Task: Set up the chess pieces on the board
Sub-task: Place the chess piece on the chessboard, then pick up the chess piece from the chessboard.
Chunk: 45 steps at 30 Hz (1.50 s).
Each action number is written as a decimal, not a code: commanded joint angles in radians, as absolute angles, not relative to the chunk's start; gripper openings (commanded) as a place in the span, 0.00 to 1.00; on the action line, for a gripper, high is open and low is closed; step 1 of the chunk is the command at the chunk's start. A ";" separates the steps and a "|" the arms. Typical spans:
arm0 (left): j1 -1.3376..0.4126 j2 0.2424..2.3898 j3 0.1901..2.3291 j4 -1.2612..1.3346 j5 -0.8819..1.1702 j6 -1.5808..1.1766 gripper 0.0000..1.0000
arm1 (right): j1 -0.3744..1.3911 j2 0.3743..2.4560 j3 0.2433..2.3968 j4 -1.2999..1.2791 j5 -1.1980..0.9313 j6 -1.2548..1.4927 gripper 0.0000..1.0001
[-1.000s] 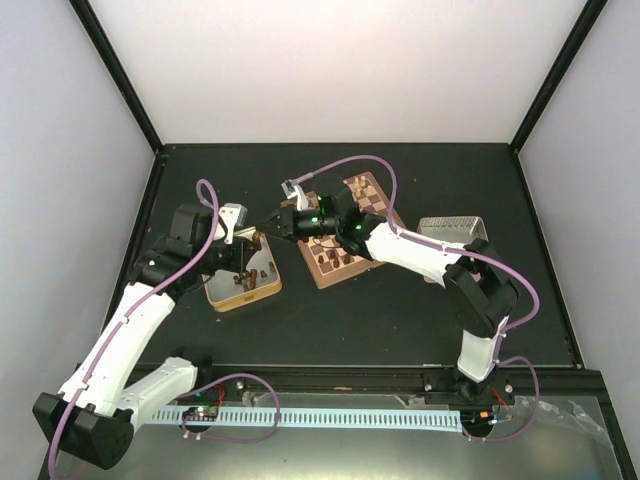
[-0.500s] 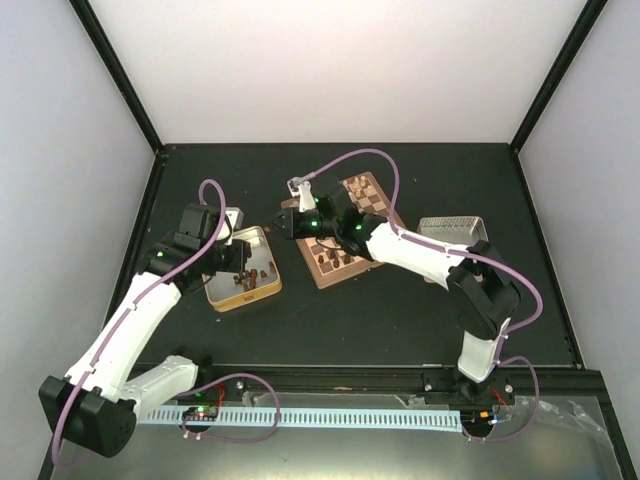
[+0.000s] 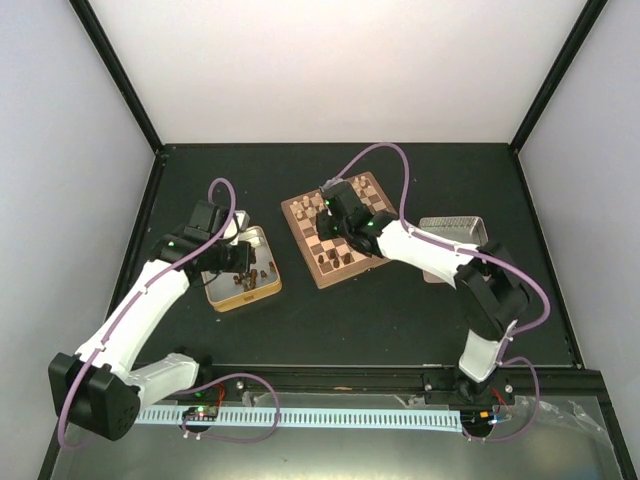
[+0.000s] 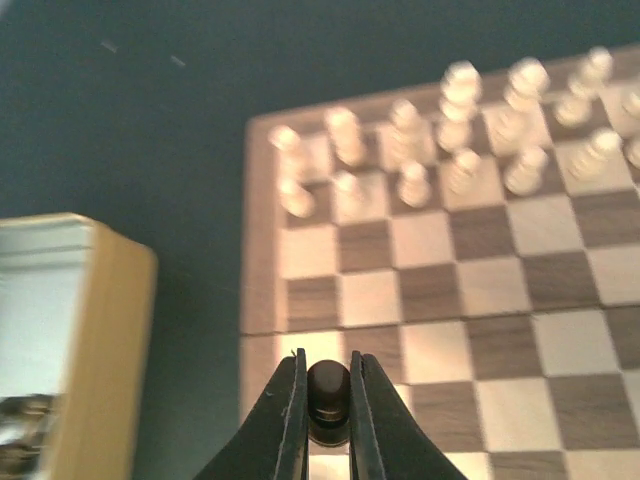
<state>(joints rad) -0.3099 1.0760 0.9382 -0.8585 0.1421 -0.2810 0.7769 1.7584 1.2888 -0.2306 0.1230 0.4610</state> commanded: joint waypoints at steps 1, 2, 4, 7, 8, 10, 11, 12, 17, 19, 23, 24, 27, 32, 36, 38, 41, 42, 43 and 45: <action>-0.310 1.104 0.950 -0.834 0.177 -0.313 0.03 | 0.753 1.833 1.305 -0.333 0.230 0.397 0.07; -0.310 1.110 0.948 -0.833 0.177 -0.315 0.03 | 0.748 1.846 1.306 -0.335 0.231 0.396 0.08; -0.310 1.126 0.947 -0.828 0.176 -0.318 0.03 | 0.738 1.876 1.315 -0.342 0.223 0.392 0.10; -0.308 1.148 0.948 -0.825 0.173 -0.317 0.03 | 0.727 1.920 1.338 -0.360 0.216 0.386 0.10; -0.308 1.154 0.948 -0.822 0.173 -0.316 0.03 | 0.724 1.930 1.347 -0.363 0.215 0.383 0.10; -0.308 1.164 0.947 -0.817 0.175 -0.317 0.03 | 0.721 1.941 1.356 -0.364 0.216 0.377 0.11; -0.308 1.169 0.947 -0.815 0.176 -0.316 0.03 | 0.718 1.944 1.361 -0.365 0.217 0.374 0.13; -0.308 1.174 0.948 -0.815 0.177 -0.315 0.03 | 0.716 1.947 1.366 -0.370 0.214 0.373 0.16; -0.308 1.190 0.951 -0.811 0.174 -0.311 0.03 | 0.706 1.951 1.400 -0.426 0.195 0.389 0.34; -0.308 1.194 0.951 -0.811 0.173 -0.310 0.02 | 0.702 1.939 1.409 -0.442 0.174 0.397 0.39; -0.308 1.194 0.951 -0.808 0.177 -0.310 0.03 | 0.684 1.932 1.437 -0.489 0.128 0.416 0.40; -0.308 1.194 0.951 -0.808 0.178 -0.311 0.03 | 0.681 1.937 1.449 -0.506 0.118 0.421 0.40; -0.308 1.194 0.949 -0.807 0.180 -0.311 0.03 | 0.678 1.969 1.488 -0.566 0.091 0.420 0.39; -0.308 1.194 0.943 -0.804 0.185 -0.310 0.03 | 0.678 2.017 1.528 -0.604 0.043 0.403 0.37; -0.308 1.194 0.939 -0.804 0.189 -0.310 0.03 | 0.678 2.053 1.564 -0.636 0.030 0.392 0.34; -0.308 1.194 0.937 -0.805 0.188 -0.310 0.03 | 0.677 2.066 1.580 -0.654 0.034 0.391 0.32; -0.308 1.193 0.934 -0.801 0.189 -0.310 0.03 | 0.678 2.068 1.583 -0.665 0.046 0.396 0.21; -0.308 1.192 0.932 -0.800 0.190 -0.311 0.03 | 0.677 2.066 1.582 -0.667 0.053 0.398 0.16; -0.308 1.192 0.931 -0.798 0.189 -0.312 0.03 | 0.677 2.063 1.578 -0.670 0.060 0.400 0.12; -0.308 1.194 0.931 -0.798 0.190 -0.312 0.03 | 0.678 2.040 1.565 -0.666 0.081 0.406 0.08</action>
